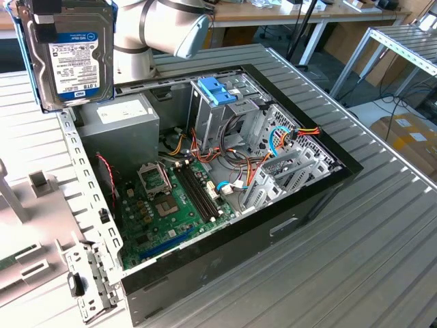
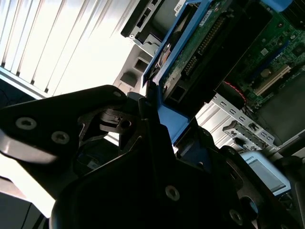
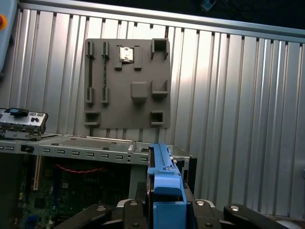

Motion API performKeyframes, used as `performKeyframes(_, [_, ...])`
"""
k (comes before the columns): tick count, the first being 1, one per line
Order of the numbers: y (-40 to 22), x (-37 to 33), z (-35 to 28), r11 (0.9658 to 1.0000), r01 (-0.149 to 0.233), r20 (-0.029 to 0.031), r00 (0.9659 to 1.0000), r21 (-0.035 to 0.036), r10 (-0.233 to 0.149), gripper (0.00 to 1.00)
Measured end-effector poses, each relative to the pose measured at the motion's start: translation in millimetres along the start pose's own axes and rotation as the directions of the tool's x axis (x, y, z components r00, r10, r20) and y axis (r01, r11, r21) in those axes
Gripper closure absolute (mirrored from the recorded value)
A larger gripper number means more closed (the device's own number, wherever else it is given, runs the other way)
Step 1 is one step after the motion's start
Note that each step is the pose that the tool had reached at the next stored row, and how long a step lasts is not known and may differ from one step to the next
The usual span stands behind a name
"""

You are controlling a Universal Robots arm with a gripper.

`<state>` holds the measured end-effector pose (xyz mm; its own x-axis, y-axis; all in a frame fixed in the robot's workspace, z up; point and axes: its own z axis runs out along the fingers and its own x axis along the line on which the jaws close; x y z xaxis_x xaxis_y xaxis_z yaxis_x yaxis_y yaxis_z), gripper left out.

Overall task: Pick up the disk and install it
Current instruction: 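Pick up the disk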

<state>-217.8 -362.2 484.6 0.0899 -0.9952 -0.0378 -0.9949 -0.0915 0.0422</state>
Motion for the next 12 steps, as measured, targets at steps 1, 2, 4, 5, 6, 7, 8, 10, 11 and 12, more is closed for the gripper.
performKeyframes(1, [-0.7, 0.1, 0.0, 1.0, 0.0, 0.0, 1.0, 0.0, 0.0, 0.63])
performKeyframes(2, [-1.8, 0.2, 0.0, 1.0, 0.0, 0.0001, 1.0, 0.0, 0.0, 0.63])
performKeyframes(4, [-3.9, 0.4, 0.0, 1.0, 0.0, 0.0, 1.0, 0.0, 0.0, 0.63])
performKeyframes(5, [-4.8, 0.4, 0.0, 1.0, 0.0, 0.0, 1.0, 0.0, 0.0, 0.63])
performKeyframes(6, [-6.5, 0.6, 0.1, 1.0, 0.0, 0.0001, 1.0, 0.0001, 0.0, 0.63])
performKeyframes(7, [-8.2, 0.8, 0.1, 1.0, 0.0, 0.0, 1.0, 0.0001, 0.0, 0.63])
performKeyframes(8, [-9.6, 0.9, 0.1, 1.0, 0.0, 0.0, 1.0, 0.0001, 0.0, 0.63])
performKeyframes(10, [-12.8, 1.2, 0.2, 1.0, 0.0, 0.0001, 1.0, 0.0001, 0.0, 0.63])
performKeyframes(11, [-13.7, 1.3, 0.2, 1.0, 0.0, 0.0001, 1.0, 0.0001, 0.0, 0.63])
performKeyframes(12, [-14.7, 1.4, 0.2, 1.0, 0.0, 0.0001, 1.0, 0.0001, 0.0, 0.63])
